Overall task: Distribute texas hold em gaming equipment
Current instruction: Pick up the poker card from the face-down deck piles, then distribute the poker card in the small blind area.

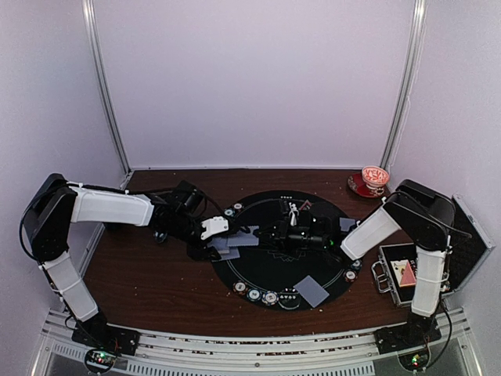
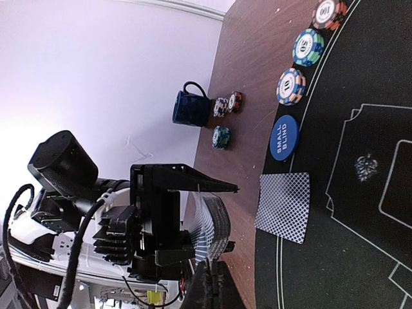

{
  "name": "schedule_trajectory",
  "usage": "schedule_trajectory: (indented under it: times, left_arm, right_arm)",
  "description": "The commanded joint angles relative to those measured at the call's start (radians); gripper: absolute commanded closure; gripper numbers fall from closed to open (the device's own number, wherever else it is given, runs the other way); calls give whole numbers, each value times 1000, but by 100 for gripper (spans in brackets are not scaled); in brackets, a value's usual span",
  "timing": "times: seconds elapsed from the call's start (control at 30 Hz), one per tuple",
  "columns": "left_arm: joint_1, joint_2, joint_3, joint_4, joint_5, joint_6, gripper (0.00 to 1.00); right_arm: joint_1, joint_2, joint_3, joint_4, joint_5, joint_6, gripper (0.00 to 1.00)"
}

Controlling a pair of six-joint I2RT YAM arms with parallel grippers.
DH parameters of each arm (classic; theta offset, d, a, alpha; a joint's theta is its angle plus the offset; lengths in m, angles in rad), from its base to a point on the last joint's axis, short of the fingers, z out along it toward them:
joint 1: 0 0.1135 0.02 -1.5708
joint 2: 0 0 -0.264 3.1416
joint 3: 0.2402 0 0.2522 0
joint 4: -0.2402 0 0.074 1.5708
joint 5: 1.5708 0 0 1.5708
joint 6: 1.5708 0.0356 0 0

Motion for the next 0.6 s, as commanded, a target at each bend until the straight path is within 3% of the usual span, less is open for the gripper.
schedule_trajectory:
  times: [0.0, 0.23, 0.57]
  left_arm:
    - [5, 3, 9, 17, -10, 2, 40]
    - [7, -13, 6, 16, -35, -1, 40]
    - [7, -52, -2, 14, -43, -3, 40]
  right_arm:
    - [-40, -56, -42, 32, 15, -20, 100]
    - [-50, -44, -21, -34, 23, -61, 100]
    - [8, 124, 151, -96, -21, -80, 100]
